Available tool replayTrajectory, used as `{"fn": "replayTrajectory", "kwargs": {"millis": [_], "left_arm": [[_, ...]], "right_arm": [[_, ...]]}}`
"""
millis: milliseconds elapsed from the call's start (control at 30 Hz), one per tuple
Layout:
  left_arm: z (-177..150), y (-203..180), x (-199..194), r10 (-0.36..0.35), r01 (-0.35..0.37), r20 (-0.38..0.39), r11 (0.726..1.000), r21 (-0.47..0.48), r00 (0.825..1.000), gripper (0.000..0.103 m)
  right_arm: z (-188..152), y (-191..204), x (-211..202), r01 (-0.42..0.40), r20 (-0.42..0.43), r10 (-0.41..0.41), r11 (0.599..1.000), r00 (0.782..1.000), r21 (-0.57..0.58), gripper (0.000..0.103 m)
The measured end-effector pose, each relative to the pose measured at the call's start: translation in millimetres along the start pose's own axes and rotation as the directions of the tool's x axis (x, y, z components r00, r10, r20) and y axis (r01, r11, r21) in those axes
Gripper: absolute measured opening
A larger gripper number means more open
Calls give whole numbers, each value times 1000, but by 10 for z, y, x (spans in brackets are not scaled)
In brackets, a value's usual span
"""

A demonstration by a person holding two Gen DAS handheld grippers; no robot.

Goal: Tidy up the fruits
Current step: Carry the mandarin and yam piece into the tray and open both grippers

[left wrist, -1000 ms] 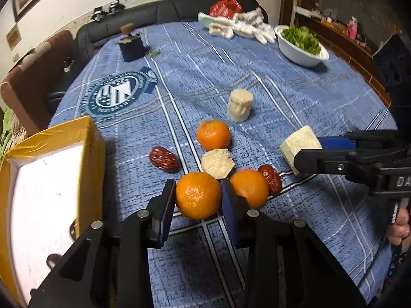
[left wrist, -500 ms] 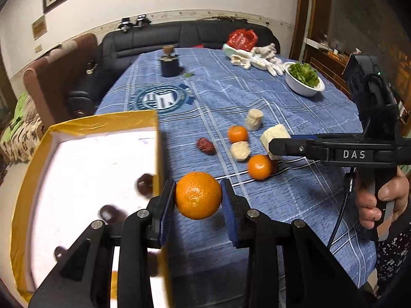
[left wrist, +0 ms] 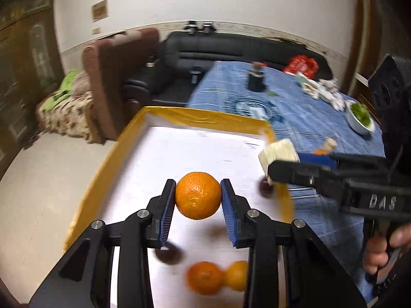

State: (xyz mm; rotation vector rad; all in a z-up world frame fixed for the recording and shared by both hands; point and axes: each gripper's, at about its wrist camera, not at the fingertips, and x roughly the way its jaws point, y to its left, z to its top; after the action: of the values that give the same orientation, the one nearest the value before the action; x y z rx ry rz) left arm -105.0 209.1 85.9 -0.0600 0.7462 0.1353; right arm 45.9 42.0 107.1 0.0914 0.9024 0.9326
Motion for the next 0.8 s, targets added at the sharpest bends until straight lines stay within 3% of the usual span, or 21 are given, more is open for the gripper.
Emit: {"fn": "replayTrajectory", "kwargs": {"millis": [167,400,633,700,800], "left_arm": [[-43,321,143,51,-53,-31,997,-51,998,33],[-76,510,410,56,-67,-110,993,-97,992,33],[-72,445,596,69,-75,-230,997,-18,971,34],[-85,456,606,81,-87,-248,996,-16,965,44],[-72,473,490,103,-113,-206,993,-37,973,54]], "right_arm": [[85,218,435,31,-67,-33,999,997,-25,39],[112,204,910,117,-215,-114,993,970,-2,39],[113,229,1088,150,-275,-148,989,950,-14,42],[106,237,1076,149,-283,-147,989,948,-15,43],[124,224,896,133,-239,-133,991,962,-15,44]]}}
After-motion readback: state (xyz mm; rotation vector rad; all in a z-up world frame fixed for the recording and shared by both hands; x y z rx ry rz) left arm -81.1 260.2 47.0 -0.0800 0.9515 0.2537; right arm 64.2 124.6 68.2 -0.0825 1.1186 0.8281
